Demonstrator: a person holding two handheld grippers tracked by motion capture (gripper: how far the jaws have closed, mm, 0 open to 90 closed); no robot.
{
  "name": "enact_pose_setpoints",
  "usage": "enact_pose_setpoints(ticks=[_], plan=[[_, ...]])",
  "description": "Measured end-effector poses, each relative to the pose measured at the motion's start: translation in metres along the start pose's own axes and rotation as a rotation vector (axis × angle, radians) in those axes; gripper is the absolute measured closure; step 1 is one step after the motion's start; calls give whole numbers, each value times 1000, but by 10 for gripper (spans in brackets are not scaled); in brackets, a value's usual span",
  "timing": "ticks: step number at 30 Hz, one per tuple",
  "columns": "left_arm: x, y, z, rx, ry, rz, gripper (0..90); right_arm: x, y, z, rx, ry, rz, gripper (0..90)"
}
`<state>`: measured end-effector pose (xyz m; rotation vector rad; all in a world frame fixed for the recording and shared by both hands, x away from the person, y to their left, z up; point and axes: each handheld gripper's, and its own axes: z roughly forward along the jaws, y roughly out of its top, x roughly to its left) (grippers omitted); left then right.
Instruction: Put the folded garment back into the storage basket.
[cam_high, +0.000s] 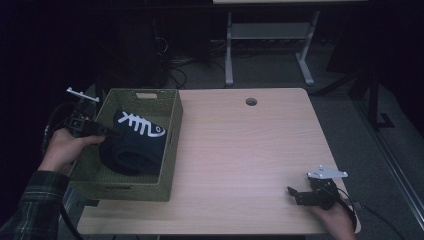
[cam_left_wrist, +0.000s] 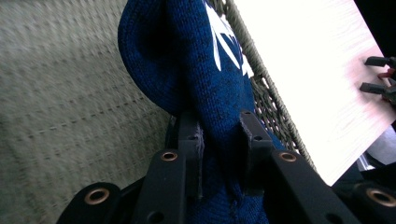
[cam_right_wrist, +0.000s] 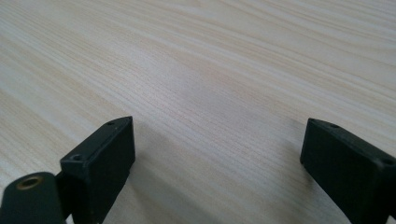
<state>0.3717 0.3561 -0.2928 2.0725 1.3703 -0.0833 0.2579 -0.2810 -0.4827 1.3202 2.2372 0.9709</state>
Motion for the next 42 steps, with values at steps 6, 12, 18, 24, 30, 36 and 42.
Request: enact_pose_setpoints(ticks=[6, 12, 18, 24, 30, 36, 42], plan=[[9, -3, 12, 29, 0, 3, 745, 0, 0, 0, 0, 0, 0, 97], [18, -7, 26, 52, 52, 19, 736, 0, 0, 0, -1, -2, 2, 97], [28, -13, 35, 59, 127, 30, 721, 0, 0, 0, 2, -2, 1, 97], [40, -16, 39, 57, 187, 14, 693, 0, 0, 0, 1, -2, 1, 97], [52, -15, 46, 63, 289, 13, 622, 0, 0, 0, 1, -3, 1, 97], [54, -12, 41, 34, 342, 17, 512, 0, 0, 0, 0, -3, 3, 97], [50, -10, 28, -13, 365, 25, 407, 0, 0, 0, 1, -3, 3, 97]])
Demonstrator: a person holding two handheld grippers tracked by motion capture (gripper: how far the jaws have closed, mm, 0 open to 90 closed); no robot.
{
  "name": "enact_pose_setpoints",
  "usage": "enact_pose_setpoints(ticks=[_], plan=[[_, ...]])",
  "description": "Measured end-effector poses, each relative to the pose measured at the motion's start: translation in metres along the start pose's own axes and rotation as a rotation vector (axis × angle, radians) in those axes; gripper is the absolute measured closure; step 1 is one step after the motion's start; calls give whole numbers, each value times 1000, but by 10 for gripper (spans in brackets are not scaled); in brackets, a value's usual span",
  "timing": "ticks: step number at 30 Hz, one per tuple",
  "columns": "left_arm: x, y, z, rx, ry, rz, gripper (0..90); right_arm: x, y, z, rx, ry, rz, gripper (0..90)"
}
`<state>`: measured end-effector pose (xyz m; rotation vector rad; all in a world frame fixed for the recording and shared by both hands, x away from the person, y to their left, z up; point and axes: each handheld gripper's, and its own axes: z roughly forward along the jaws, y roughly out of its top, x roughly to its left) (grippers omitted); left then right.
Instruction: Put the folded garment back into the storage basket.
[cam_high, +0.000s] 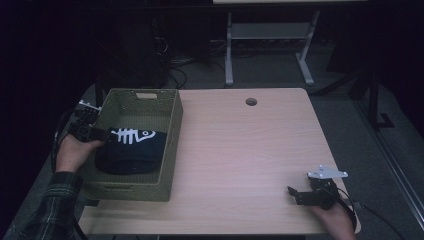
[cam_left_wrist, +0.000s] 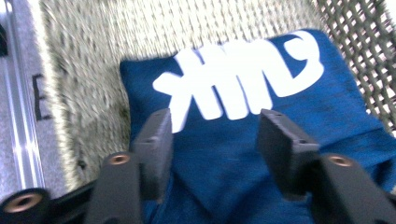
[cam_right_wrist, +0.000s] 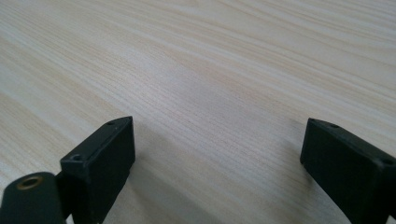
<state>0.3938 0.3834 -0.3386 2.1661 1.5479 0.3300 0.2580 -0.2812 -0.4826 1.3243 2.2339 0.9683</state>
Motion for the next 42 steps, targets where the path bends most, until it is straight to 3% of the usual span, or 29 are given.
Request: enact_pose_setpoints(ticks=[2, 5, 6, 12, 15, 27, 32, 38, 42], plan=[[-3, 0, -4, -29, 1, 15, 348, 0, 0, 0, -1, 0, 0, 97], [-7, 0, -4, -34, 0, 26, 295, 0, 0, 0, 0, 0, 0, 97], [-11, 0, -3, -37, -3, 39, 234, 0, 0, 0, 0, 0, 0, 97], [-20, 0, 0, -72, -20, 78, 132, 0, 0, 0, 0, 0, 0, 97], [-29, 0, 0, -110, -41, 95, 128, 0, 0, 0, -3, -1, -3, 97], [-56, 9, 0, -165, -94, 123, 128, 0, 0, 0, -1, -1, -3, 96], [-74, 14, 0, -179, -126, 145, 128, 0, 0, 0, -1, -1, -3, 97], [-105, 20, -2, -219, -178, 188, 128, 0, 0, 0, -2, 0, -5, 97], [-119, 22, -2, -248, -186, 201, 130, 0, 0, 0, -2, 0, -4, 96]])
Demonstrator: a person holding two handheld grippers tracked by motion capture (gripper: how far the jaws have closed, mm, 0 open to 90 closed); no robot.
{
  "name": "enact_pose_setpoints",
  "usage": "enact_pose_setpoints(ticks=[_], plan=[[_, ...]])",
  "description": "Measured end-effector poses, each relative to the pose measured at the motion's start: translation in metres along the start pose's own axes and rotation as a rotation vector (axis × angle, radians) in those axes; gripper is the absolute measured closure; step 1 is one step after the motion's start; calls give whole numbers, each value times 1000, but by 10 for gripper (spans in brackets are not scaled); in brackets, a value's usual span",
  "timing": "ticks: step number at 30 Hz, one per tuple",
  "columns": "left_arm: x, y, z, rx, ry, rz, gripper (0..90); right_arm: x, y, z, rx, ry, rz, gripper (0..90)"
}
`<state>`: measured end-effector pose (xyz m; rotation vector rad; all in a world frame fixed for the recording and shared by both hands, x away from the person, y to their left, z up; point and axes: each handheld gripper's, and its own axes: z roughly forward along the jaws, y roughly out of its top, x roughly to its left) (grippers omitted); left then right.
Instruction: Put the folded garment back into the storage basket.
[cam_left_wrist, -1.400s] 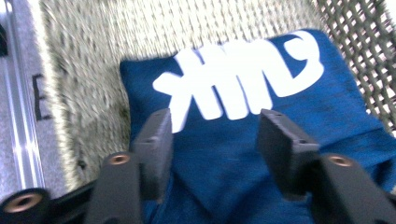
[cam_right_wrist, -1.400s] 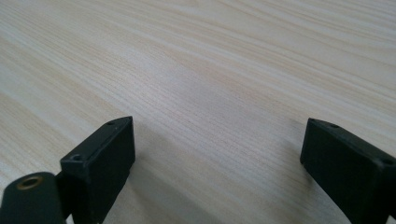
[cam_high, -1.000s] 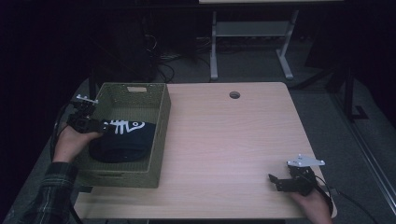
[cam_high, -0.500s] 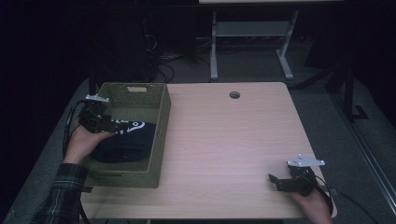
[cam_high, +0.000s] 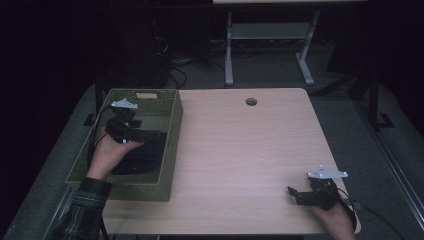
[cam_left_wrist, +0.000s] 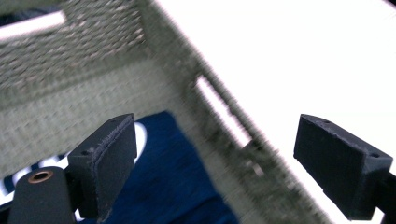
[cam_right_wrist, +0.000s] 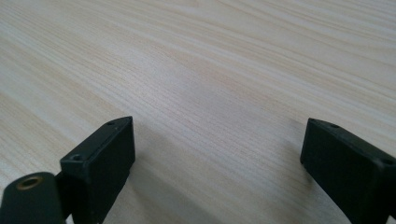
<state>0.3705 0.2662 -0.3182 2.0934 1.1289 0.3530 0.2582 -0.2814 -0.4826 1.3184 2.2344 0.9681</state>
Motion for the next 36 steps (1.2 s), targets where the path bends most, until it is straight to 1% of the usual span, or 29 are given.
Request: enact_pose_setpoints(ticks=[1, 5, 6, 7, 8, 13, 15, 20, 23, 26, 27, 28, 29, 31, 32, 33, 34, 35, 36], plan=[[-8, 2, 3, -12, -10, 4, 130, 0, 0, 0, 0, 0, 0, 97], [-25, 7, 9, -17, -44, 23, 131, 0, 0, 0, 0, 0, 0, 97], [-25, 7, 9, -17, -44, 23, 131, 0, 0, 0, 0, 0, 0, 97], [-34, 9, 13, -17, -63, 35, 131, 0, 0, 0, 0, 0, 0, 96], [-38, 10, 15, -19, -74, 40, 131, 0, 0, 0, 0, 0, 0, 97], [-62, 14, 25, -8, -95, 77, 134, 0, 0, 0, 0, 0, -1, 96], [-71, 15, 30, -7, -114, 88, 134, 0, 0, 0, 0, 0, 0, 97], [-93, 15, 43, -7, -140, 117, 134, 0, 0, 0, -1, 0, -1, 96], [-106, 15, 50, -6, -149, 139, 134, 0, 0, 0, -1, 0, 0, 96], [-119, 14, 57, -4, -169, 158, 134, 0, 0, 0, -1, 0, -1, 97], [-119, 14, 57, -4, -169, 158, 134, 0, 0, 0, -1, 0, 0, 97], [-123, 14, 60, -5, -175, 163, 134, 0, 0, 0, -1, 0, 0, 97], [-131, 12, 65, -2, -178, 179, 134, 0, 0, 0, -1, 0, -1, 96], [-139, 10, 70, -10, -185, 188, 134, 0, 0, 0, -1, 0, -1, 96], [-139, 10, 70, -10, -185, 188, 134, 0, 0, 0, -1, 0, -1, 96], [-145, 7, 75, -14, -197, 201, 134, 0, 0, 0, -1, 0, -1, 97], [-145, 7, 75, -14, -197, 201, 134, 0, 0, 0, -1, 0, -1, 97], [-151, 4, 81, -20, -194, 216, 134, 0, 0, 0, -1, 0, -1, 96], [-153, 2, 84, -13, -195, 222, 134, 0, 0, 0, 0, 1, -1, 96]])
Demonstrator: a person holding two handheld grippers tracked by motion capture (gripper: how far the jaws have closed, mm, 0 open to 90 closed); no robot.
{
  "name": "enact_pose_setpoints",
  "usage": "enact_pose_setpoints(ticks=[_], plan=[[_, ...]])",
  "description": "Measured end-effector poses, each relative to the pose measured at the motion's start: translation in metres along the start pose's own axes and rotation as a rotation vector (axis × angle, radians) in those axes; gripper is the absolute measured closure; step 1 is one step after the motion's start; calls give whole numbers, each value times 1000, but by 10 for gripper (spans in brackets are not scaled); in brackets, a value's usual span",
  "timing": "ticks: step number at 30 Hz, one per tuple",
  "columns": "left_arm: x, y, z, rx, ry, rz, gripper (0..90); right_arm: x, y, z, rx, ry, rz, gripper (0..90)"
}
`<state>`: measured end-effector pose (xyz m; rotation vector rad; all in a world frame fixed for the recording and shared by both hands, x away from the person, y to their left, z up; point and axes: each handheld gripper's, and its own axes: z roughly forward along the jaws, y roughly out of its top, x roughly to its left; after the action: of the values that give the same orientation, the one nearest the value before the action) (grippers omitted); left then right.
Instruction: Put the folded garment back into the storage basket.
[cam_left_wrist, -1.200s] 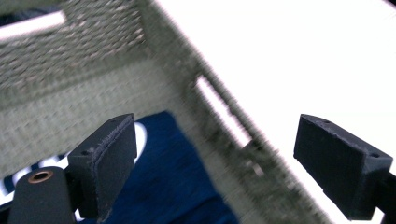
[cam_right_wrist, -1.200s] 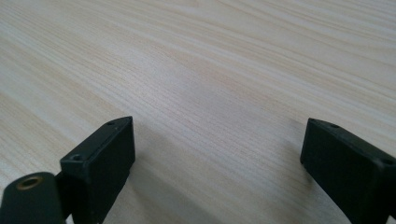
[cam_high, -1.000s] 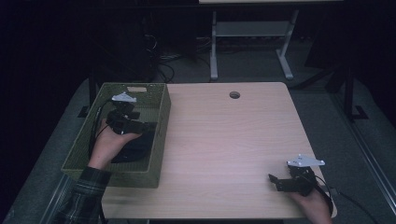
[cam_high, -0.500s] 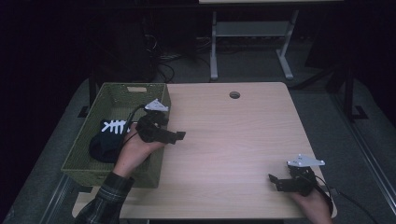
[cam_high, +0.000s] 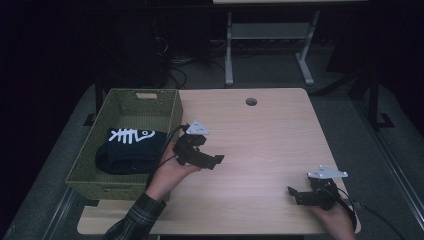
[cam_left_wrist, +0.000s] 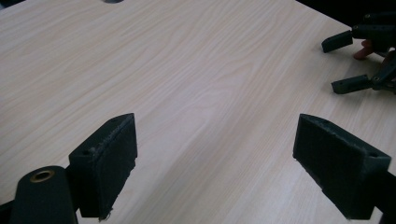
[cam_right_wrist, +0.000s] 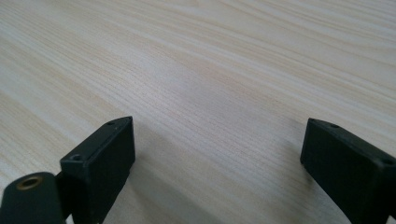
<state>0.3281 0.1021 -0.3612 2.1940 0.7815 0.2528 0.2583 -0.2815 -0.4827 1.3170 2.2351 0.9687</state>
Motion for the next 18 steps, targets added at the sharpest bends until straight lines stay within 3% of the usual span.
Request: enact_pose_setpoints(ticks=[13, 17, 18], plan=[[-10, -26, 36, 9, -9, 11, 132, 0, 0, 0, -2, 0, 4, 97], [-12, -32, 43, 22, -1, 22, 129, 0, 0, 0, -1, -1, 3, 96], [-14, -36, 47, 23, 17, 26, 129, 0, 0, 0, -1, -1, 3, 96]])
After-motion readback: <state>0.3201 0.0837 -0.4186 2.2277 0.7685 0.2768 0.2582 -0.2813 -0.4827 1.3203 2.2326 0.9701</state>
